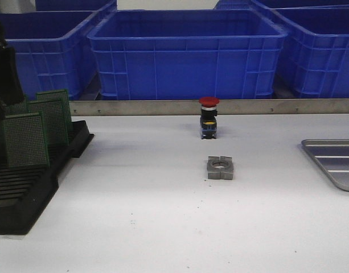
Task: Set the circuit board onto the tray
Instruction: 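Lower the left gripper onto a green circuit board in the black rack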
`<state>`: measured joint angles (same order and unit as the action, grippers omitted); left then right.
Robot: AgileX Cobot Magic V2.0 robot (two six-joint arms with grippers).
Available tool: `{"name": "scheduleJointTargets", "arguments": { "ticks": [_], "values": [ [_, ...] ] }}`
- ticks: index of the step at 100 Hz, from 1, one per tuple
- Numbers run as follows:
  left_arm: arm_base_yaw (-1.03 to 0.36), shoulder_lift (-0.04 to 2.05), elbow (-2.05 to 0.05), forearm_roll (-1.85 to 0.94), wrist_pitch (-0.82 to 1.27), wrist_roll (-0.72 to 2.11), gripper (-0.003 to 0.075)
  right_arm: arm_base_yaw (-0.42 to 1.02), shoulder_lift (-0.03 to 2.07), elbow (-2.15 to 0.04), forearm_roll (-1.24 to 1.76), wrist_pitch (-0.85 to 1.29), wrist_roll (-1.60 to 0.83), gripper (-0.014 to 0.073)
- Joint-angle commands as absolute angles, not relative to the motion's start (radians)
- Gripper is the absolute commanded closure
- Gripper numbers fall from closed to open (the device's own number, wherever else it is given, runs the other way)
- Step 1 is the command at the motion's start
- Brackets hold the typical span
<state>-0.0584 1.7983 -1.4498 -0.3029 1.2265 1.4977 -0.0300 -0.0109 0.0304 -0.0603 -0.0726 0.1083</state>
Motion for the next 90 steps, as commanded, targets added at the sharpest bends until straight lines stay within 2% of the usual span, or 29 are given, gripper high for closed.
{"name": "scheduleJointTargets", "arguments": {
  "ticks": [1,21,33,45,62,90],
  "values": [
    [-0.058,1.776,-1.484,-0.345,1.238,1.5,0.0216,-0.029,-0.028,0.034,-0.056,-0.153,0.102,0.0662],
    [-0.058,1.831,-1.484,-0.345,1.236,1.5,0.022,-0.029,-0.028,0.034,-0.056,-0.153,0.102,0.0662],
    [-0.058,1.846,-1.484,-0.345,1.236,1.5,0.0276,-0.029,-0.028,0.034,-0.056,-0.153,0.102,0.0662],
    [-0.058,1.853,-1.484,-0.345,1.24,1.5,0.042,-0.029,-0.028,0.034,-0.056,-0.153,0.102,0.0662],
    [-0.058,1.853,-1.484,-0.345,1.24,1.5,0.0741,-0.029,-0.028,0.034,-0.056,-0.153,0.102,0.0662],
    [-0.058,1.851,-1.512,-0.35,1.274,1.493,0.0738,-0.029,-0.028,0.034,-0.056,-0.153,0.102,0.0662]
  ]
}}
